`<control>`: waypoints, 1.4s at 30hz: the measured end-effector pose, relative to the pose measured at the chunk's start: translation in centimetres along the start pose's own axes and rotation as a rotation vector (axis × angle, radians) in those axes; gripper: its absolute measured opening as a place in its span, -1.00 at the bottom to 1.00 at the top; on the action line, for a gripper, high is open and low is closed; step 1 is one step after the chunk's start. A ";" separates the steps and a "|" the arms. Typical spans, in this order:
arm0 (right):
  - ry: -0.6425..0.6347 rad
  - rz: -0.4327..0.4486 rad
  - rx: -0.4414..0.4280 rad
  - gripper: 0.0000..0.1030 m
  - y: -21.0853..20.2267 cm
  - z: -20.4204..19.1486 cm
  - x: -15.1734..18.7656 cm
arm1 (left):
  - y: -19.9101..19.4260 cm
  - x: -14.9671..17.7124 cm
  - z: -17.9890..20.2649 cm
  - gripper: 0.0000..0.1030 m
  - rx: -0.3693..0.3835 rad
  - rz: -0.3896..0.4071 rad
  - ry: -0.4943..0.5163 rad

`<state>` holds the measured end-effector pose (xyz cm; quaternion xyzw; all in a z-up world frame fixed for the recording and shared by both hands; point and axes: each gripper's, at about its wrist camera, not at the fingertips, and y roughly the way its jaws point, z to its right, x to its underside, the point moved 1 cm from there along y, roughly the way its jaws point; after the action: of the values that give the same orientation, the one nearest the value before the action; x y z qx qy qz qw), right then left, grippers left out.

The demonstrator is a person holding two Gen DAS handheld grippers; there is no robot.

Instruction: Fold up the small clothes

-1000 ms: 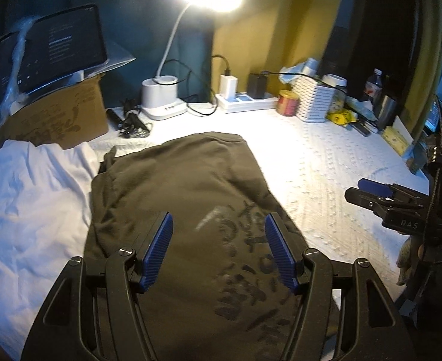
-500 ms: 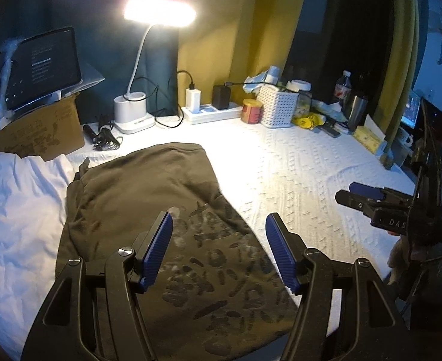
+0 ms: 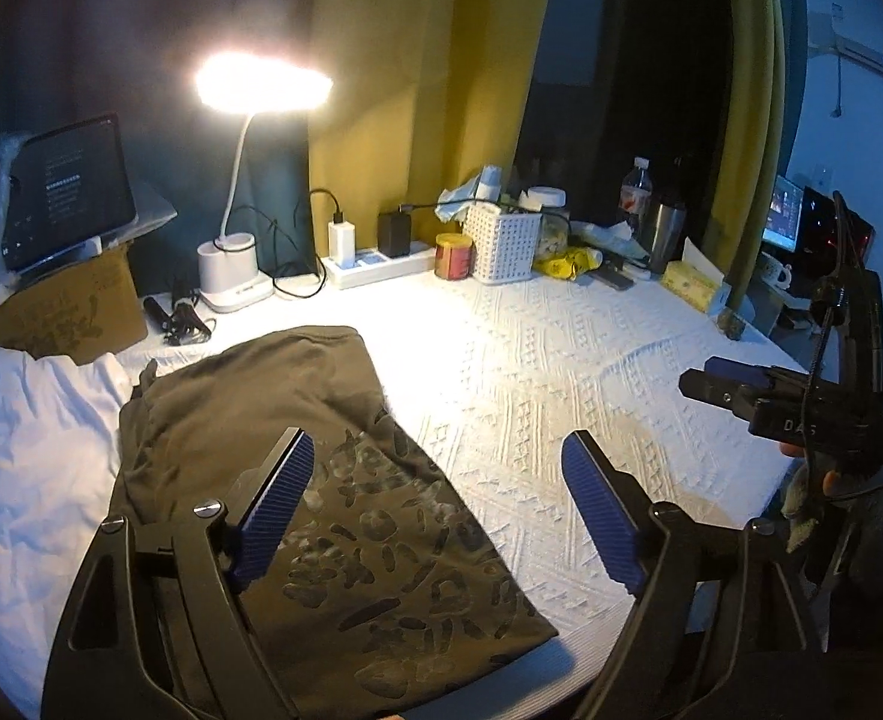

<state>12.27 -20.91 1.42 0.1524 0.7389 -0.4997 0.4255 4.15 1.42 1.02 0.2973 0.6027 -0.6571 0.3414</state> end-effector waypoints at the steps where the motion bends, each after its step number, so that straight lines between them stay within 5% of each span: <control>1: -0.003 0.005 0.002 0.32 -0.5 0.0 -0.1 | -0.3 0.0 0.2 0.65 0.002 0.009 0.003; 32: -0.062 0.240 0.071 0.32 -10.5 -0.3 -4.4 | -7.9 -4.0 1.9 0.74 -0.088 0.248 -0.020; 35: -0.070 0.266 0.071 0.32 -11.3 -0.6 -5.0 | -8.9 -4.7 1.9 1.00 -0.105 0.266 -0.004; 42: -0.101 0.319 0.058 0.32 -12.9 -1.8 -6.3 | -11.8 -6.1 1.8 1.00 -0.135 0.349 -0.005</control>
<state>6.68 -23.96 14.43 0.2545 0.6682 -0.4541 0.5315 -1.78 0.62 13.03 0.3722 0.5837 -0.5467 0.4710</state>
